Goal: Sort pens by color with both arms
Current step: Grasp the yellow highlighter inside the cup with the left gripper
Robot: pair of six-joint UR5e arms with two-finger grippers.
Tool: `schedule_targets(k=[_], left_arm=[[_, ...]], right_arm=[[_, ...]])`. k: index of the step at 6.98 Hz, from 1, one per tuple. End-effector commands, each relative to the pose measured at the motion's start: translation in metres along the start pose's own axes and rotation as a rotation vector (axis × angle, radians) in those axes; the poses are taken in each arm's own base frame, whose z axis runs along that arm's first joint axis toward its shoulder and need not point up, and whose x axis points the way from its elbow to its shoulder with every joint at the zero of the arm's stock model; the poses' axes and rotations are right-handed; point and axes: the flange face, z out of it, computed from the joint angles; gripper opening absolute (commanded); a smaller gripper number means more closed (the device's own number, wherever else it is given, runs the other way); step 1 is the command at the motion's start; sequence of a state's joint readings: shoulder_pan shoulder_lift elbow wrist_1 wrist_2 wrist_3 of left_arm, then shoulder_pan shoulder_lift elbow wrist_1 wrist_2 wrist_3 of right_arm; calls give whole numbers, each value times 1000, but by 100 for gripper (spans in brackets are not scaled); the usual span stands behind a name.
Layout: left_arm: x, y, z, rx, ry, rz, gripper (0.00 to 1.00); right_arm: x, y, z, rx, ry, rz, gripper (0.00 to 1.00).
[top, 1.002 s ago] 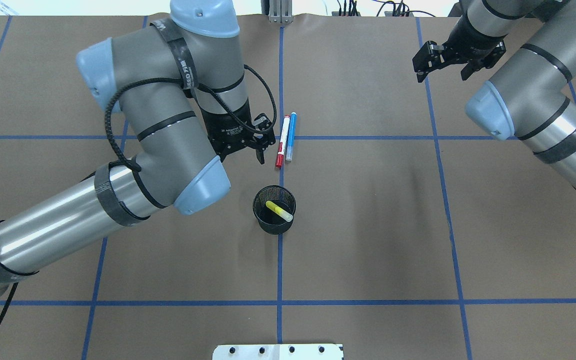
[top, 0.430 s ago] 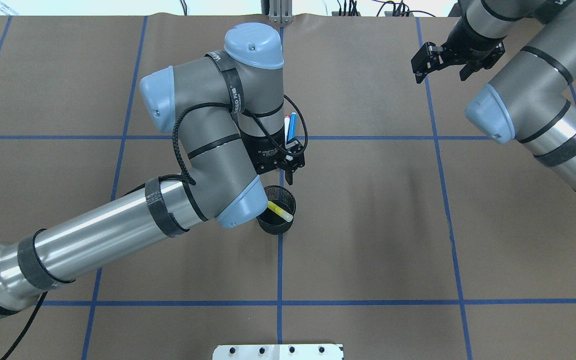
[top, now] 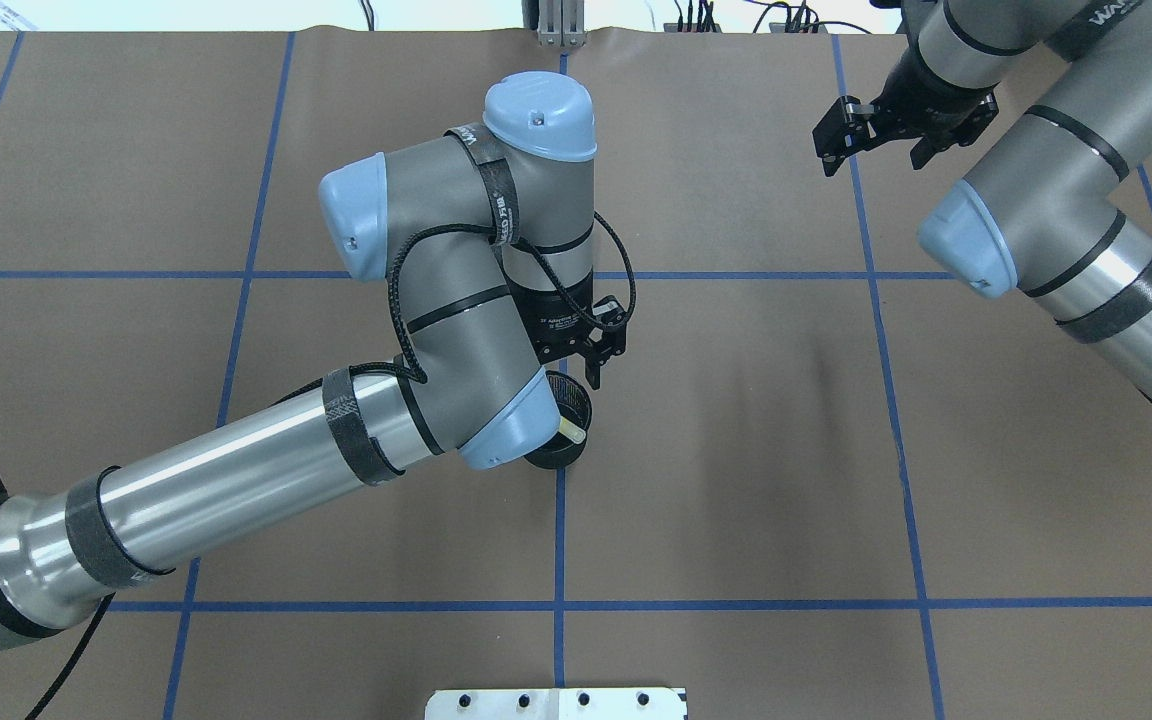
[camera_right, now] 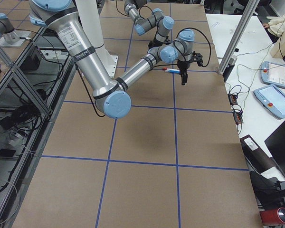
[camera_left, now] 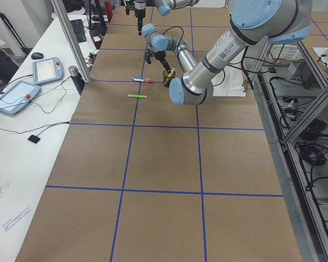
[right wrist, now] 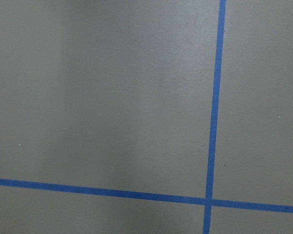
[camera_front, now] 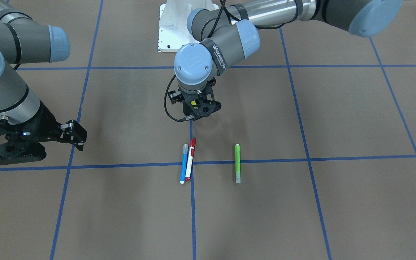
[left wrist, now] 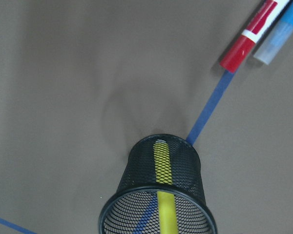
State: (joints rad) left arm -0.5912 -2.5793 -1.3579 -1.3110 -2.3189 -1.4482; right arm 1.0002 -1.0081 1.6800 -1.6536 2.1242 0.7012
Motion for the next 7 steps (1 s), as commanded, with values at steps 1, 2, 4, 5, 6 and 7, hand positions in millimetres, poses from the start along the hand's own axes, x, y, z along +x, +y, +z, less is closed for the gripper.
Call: schedule_targets(k=[1,2,4,5,6,7], left_arm=[[1,8,0,-51,6,0,82],[3,16,10,-61,-4,9,80],[5,23,13,-66,-2,33,75],[5,23,13,-66,-3,38,70],[4,22,14,-66,-5,51,66],[3,20,16,-65,-7,63,65]], right_arm=[[-3,2,3,-3,2,-4,99],[-3,3,7,-9,5,-3,99],[-9,5,14,-2,24,-15,99],[-9,6,14,-3,23,-16,99],[-10,6,15,-3,22,-15,99],[-12,7,14,-1,20,-14,99]])
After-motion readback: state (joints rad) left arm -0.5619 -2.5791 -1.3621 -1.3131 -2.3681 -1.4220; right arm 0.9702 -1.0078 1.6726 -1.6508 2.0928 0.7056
